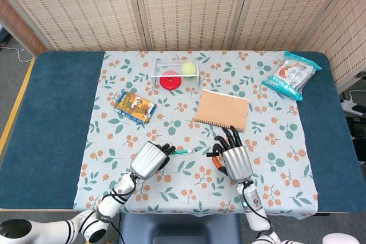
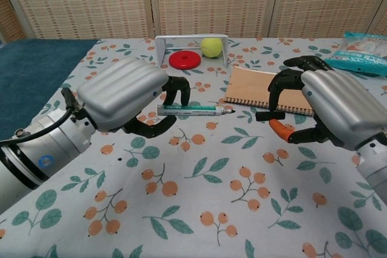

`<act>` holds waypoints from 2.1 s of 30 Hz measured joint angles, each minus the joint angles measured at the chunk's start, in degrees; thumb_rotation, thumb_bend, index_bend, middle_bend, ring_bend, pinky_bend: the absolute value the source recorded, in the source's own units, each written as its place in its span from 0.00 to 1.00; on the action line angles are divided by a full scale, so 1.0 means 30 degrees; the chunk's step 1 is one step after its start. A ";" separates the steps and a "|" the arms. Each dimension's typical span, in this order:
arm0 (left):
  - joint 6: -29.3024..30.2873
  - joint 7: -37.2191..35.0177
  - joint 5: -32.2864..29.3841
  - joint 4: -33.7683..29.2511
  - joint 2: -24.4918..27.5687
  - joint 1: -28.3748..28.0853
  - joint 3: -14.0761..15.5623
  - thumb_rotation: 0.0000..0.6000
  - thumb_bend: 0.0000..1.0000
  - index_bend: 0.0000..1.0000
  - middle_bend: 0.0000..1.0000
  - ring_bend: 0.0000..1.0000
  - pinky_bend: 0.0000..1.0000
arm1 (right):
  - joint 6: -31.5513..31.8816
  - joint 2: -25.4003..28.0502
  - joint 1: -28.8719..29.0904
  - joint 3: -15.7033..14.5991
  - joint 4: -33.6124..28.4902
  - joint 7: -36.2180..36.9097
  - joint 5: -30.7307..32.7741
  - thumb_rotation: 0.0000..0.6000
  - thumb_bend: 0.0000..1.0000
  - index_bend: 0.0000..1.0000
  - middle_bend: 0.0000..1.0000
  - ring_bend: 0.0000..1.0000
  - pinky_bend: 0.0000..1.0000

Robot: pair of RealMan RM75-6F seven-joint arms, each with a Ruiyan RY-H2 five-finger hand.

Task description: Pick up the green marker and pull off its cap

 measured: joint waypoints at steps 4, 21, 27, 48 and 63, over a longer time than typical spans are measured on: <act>0.0097 -0.0697 -0.0206 0.0601 0.0037 0.0294 0.0186 1.00 0.68 0.88 1.00 0.84 1.00 | -0.0324 -0.0274 -0.0042 -0.0176 0.0452 -0.0030 0.0200 1.00 0.54 0.97 0.31 0.09 0.00; -0.2524 -0.2378 -0.1623 0.1890 0.0394 0.0420 0.0930 1.00 0.50 0.47 0.63 0.81 1.00 | -0.2067 -0.2523 0.0052 -0.0525 0.3465 -0.0565 0.1217 1.00 0.54 0.22 0.18 0.01 0.00; -0.2869 -0.2927 -0.1859 0.1728 0.0659 0.0307 0.0841 1.00 0.47 0.28 0.37 0.75 1.00 | -0.2301 -0.2691 -0.0007 -0.0540 0.3322 -0.0693 0.1499 1.00 0.54 0.06 0.12 0.00 0.00; 0.1431 -0.6978 -0.1658 -0.3957 0.7461 0.2840 0.0741 1.00 0.40 0.13 0.10 0.04 0.27 | -0.1343 0.7273 -0.1466 -0.1896 -0.5704 -0.1727 0.1164 1.00 0.27 0.00 0.00 0.00 0.00; 0.5651 -0.8261 -0.3554 -0.3510 1.1181 0.9287 0.2388 1.00 0.40 0.06 0.07 0.01 0.21 | 0.3057 1.3766 -0.5558 -0.2479 -0.8175 -0.0579 0.1659 1.00 0.26 0.00 0.00 0.00 0.00</act>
